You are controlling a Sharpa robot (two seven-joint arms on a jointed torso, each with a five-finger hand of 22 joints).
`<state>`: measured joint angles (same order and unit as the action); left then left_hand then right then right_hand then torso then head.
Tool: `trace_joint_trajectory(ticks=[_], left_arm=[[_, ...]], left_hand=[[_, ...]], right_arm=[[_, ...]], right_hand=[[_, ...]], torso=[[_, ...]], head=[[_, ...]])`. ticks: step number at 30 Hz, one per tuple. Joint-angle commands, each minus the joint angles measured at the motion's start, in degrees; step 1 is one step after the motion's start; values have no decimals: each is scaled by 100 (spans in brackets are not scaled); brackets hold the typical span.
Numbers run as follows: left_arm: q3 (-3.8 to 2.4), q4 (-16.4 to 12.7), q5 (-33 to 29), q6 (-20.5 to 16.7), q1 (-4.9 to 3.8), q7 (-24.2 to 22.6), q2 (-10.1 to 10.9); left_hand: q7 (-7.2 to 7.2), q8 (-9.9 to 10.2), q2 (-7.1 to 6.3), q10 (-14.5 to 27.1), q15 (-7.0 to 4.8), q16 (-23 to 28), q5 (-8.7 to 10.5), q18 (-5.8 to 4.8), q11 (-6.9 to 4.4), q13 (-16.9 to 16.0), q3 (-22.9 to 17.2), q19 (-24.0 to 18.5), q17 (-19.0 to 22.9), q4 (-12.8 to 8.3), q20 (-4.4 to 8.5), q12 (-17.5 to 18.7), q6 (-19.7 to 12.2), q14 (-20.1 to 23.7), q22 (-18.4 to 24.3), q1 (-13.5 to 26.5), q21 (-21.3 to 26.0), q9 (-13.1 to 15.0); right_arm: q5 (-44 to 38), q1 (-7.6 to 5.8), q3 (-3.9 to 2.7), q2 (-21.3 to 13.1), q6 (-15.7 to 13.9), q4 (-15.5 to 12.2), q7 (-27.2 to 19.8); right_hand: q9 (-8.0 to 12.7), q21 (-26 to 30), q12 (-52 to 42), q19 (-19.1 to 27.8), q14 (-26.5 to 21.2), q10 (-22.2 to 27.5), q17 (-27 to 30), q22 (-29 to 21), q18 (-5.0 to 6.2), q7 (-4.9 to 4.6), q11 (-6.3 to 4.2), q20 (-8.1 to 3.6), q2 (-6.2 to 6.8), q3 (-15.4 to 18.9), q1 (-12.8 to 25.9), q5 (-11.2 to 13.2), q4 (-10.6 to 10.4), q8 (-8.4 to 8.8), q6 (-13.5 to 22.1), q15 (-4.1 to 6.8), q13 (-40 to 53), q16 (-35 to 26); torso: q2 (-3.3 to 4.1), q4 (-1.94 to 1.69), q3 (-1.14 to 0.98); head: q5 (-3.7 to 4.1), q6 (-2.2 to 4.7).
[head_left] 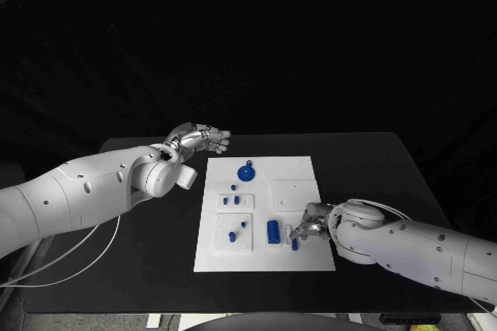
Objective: Assemble the parts on the task board
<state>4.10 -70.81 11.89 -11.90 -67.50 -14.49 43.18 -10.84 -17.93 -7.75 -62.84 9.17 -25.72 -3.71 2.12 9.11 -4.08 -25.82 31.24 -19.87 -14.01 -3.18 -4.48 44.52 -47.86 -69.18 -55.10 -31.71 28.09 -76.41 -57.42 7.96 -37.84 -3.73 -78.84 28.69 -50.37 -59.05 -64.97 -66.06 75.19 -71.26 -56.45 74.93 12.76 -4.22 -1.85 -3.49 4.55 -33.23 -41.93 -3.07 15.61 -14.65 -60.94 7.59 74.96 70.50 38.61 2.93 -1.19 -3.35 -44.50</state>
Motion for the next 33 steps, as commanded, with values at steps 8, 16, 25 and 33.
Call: trace_joint_trajectory(ticks=[8, 16, 25, 33], left_arm=[[-3, -20, 33, 73, -6, -25, 12], [-3, -16, 33, 75, -6, -24, 16], [-3, -18, 40, 78, -6, -20, 16], [-3, -19, 41, 80, -6, -19, 17]], left_hand=[[0, -19, 7, -3, 14, 24, 12, 96, 2, 2, 9, 24, -7, 34, -35, 20, -19, 4, -11, 51, 21, -10], [1, -19, 8, -3, 13, 25, 12, 97, 1, 2, 9, 24, -9, 33, -35, 20, -19, 3, -12, 50, 22, -10], [1, -20, 7, -3, 13, 27, 12, 97, -1, 2, 8, 24, -12, 31, -35, 20, -20, 3, -14, 47, 25, -11], [1, -20, 6, -4, 13, 30, 12, 97, -2, 2, 8, 24, -14, 30, -35, 20, -21, 3, -16, 44, 26, -12]], right_arm=[[-256, 114, 88, -181, 161, 60, 197], [-379, 114, 87, -247, 167, 32, 220], [-791, 114, 87, -232, 184, -16, 265], [-903, 115, 88, -170, 309, -160, 266]], right_hand=[[1391, 21, -15, -3, 6, -41, -3, 85, 224, -34, 3, -29, 28, -30, -115, 25, 66, 59, 28, 29, 4, -29], [1391, 19, -20, -5, 8, -48, -2, 86, 224, -35, 4, -23, 90, -31, -136, 25, 74, 59, 24, 27, 7, -29], [1391, 19, -15, -9, 10, -48, -2, 86, 224, -36, 4, -19, 121, -43, -161, 25, 73, 60, 21, 26, 4, -29], [1398, 34, -6, -45, 23, -65, 6, 71, 224, -36, 5, -2, 433, -252, -181, 23, -144, 67, 5, 25, 1, -35]], torso=[[-2, 4, -2], [-2, 2, 1], [-1, 0, 2], [2, 0, 0]], head=[[5, 4], [14, 0], [22, 5], [25, 4]])
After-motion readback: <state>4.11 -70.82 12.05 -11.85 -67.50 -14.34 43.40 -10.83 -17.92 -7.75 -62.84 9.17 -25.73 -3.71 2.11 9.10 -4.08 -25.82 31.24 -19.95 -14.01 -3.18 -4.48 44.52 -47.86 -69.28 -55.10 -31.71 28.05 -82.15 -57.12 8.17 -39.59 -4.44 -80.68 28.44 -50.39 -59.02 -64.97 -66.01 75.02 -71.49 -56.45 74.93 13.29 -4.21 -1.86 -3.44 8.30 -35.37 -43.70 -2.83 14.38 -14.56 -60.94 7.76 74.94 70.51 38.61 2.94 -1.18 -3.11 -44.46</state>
